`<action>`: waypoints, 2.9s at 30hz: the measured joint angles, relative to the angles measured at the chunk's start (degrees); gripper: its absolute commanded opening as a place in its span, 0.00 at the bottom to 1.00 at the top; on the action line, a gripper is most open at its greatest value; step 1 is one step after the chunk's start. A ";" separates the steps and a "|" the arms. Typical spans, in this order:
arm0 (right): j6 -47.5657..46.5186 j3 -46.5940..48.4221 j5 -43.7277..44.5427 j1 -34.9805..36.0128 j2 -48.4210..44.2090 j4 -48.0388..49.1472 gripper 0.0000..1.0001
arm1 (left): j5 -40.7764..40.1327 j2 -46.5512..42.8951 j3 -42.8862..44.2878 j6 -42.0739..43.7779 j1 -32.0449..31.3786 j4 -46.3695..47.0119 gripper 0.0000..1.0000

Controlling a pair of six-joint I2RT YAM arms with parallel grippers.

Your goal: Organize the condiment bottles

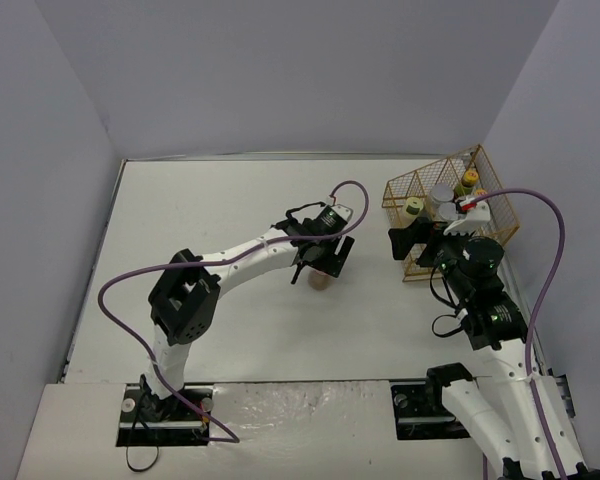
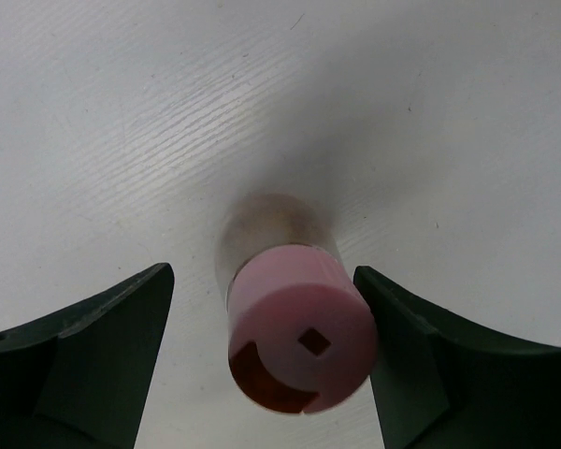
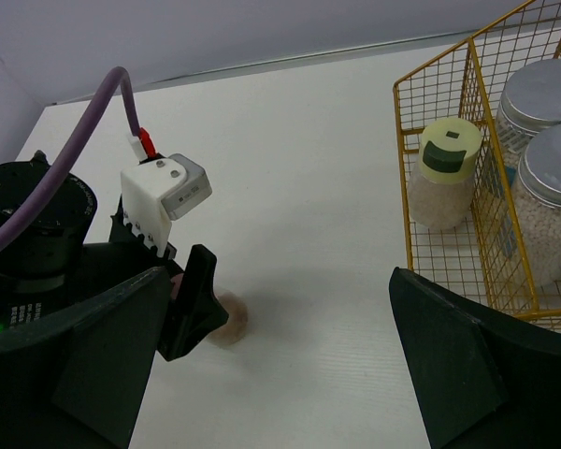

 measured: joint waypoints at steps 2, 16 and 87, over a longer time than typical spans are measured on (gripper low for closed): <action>-0.08 -0.12 0.30 0.00 0.02 -0.10 1.00 | -0.12 0.10 0.00 -0.43 0.09 0.01 0.89; -1.36 0.17 0.37 0.58 2.30 -2.50 1.00 | 0.68 -7.19 0.00 -3.53 1.36 -0.63 0.97; -4.99 11.59 36.71 13.47 27.26 0.48 0.19 | -3.85 -63.93 -41.55 2.88 40.72 -1.83 0.97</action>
